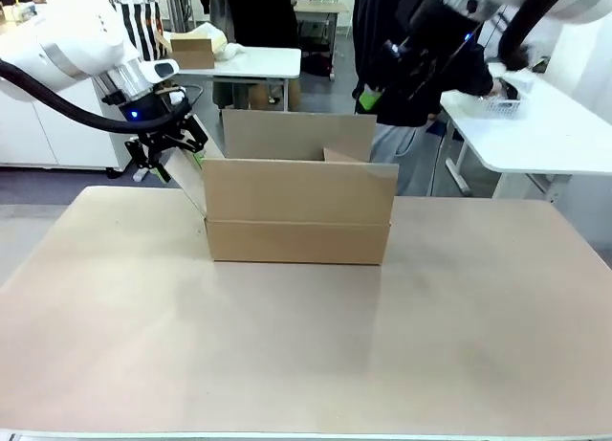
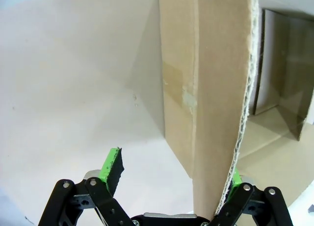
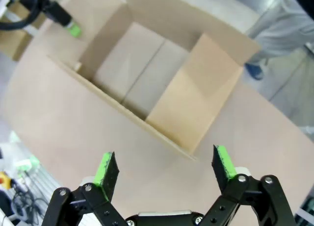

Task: Pack the gift set into the box.
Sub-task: Place both hands on the side flaps of the Package Box and spread them outward.

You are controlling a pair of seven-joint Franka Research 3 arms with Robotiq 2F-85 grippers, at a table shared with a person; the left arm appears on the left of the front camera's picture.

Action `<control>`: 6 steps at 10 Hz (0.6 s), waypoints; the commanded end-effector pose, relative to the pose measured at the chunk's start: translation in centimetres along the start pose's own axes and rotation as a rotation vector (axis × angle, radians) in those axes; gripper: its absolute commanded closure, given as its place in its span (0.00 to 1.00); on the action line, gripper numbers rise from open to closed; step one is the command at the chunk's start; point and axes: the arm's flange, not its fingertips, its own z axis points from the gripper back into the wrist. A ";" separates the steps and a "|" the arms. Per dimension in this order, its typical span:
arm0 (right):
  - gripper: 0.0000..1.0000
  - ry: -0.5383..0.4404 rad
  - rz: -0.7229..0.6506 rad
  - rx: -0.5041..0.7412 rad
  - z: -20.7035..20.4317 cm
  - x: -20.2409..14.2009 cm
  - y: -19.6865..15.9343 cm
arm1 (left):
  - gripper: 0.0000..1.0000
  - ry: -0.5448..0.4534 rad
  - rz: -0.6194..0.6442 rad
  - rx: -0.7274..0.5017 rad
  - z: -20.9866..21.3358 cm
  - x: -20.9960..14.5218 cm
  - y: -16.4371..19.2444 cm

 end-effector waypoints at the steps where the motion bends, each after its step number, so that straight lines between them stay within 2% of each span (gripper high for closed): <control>1: 0.00 -0.041 0.009 0.091 1.1 0.3 -0.6 | 0.00 -0.003 0.010 0.017 0.1 -0.1 -0.1; 2: 0.00 0.000 0.000 0.000 0.0 0.0 0.0 | 0.00 -0.003 0.010 0.017 0.1 -0.1 -0.1; 3: 0.00 0.022 -0.492 -0.009 -0.5 1.5 -0.2 | 0.00 -0.003 0.010 0.017 0.1 -0.1 -0.1; 4: 0.00 -0.001 -0.830 -0.012 -3.0 5.0 1.7 | 0.00 -0.003 0.010 0.017 0.1 -0.1 -0.1; 5: 0.00 0.037 -0.988 -0.093 -6.4 8.0 3.8 | 0.00 -0.003 0.010 0.017 0.1 -0.1 -0.1; 6: 0.00 0.083 -1.051 -0.216 -8.9 9.7 4.7 | 0.00 -0.003 0.010 0.017 0.1 -0.1 -0.1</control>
